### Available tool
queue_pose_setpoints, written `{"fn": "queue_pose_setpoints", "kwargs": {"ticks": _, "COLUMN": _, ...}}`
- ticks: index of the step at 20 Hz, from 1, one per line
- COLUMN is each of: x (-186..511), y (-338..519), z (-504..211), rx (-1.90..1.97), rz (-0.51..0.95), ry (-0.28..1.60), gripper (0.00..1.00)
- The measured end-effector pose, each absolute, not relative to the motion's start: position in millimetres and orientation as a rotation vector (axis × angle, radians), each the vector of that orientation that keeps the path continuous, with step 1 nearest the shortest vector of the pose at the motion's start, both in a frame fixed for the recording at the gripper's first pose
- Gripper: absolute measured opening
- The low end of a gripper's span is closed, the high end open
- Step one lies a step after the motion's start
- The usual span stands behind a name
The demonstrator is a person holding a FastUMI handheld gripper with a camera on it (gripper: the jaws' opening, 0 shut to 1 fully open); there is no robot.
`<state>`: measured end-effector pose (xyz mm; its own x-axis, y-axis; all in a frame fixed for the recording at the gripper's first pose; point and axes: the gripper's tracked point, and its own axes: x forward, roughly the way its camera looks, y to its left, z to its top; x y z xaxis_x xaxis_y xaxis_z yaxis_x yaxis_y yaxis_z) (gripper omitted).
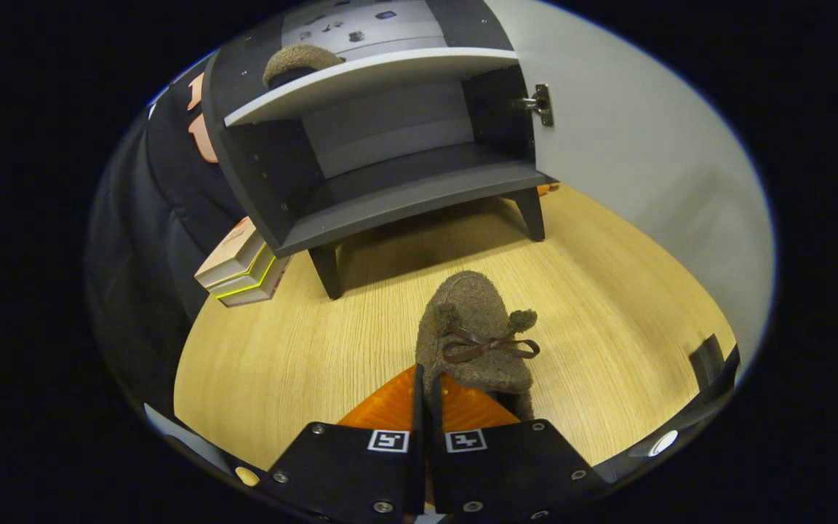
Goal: Open the shoe cabinet door, grab the shoes and put them into the shoe cabinet, then close the shoe cabinet door.
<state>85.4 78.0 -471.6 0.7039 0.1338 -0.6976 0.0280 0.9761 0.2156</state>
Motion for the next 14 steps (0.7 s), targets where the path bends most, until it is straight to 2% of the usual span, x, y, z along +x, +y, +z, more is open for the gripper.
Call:
{"fn": "queue_pose_setpoints", "kwargs": {"ticks": 6, "x": 88, "y": 68, "z": -378, "rx": 0.256, "rz": 0.059, "ry": 0.660, "gripper": 0.04}}
{"fn": "queue_pose_setpoints", "kwargs": {"ticks": 14, "x": 156, "y": 67, "z": -222, "rx": 0.174, "rz": 0.151, "ry": 0.428, "gripper": 0.04}}
